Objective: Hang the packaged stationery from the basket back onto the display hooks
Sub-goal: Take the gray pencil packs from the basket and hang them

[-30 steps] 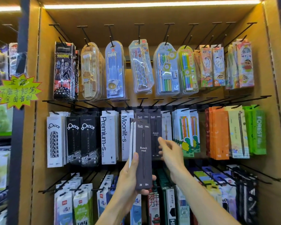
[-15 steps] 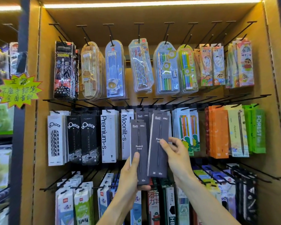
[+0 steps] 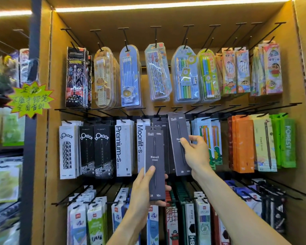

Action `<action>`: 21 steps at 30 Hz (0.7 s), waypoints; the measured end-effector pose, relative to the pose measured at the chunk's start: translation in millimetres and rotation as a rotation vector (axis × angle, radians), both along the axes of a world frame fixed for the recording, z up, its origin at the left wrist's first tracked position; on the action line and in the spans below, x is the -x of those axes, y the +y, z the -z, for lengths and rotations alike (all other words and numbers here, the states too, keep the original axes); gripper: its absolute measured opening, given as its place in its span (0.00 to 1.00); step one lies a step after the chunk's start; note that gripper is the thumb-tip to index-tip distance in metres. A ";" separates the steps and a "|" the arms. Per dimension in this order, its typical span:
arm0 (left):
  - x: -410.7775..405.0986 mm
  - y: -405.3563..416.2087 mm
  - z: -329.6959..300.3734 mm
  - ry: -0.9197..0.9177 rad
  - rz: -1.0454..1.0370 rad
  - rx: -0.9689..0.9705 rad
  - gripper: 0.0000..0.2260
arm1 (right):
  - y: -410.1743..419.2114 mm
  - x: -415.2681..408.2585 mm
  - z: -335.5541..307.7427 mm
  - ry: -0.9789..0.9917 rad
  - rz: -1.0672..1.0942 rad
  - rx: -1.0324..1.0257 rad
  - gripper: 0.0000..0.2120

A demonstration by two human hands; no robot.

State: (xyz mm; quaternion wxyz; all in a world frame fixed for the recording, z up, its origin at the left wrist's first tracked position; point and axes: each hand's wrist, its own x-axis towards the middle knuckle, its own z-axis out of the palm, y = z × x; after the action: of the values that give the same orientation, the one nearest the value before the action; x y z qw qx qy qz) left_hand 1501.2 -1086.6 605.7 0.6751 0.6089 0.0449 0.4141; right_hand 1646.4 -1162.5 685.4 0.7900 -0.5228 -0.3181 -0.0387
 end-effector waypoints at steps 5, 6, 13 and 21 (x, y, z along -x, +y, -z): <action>0.8 8.0 4.1 -0.007 0.022 0.016 0.11 | -0.3 3.1 -3.6 0.023 0.138 0.058 0.08; 1.3 9.2 5.3 -0.003 0.021 0.018 0.12 | 0.8 1.3 -4.4 0.032 0.163 0.070 0.08; 2.5 4.6 6.4 0.069 -0.013 -0.039 0.12 | 29.5 -22.6 -7.2 0.099 0.160 0.274 0.17; -8.9 -0.9 13.1 0.101 -0.002 -0.162 0.10 | -12.6 20.1 37.8 -0.040 0.020 0.093 0.18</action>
State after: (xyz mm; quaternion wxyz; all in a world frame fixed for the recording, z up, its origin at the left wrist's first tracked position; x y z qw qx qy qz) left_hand 1510.1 -1087.5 592.6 0.6203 0.6814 0.0456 0.3858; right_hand 1626.3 -1175.1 647.6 0.7578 -0.5613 -0.3301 -0.0421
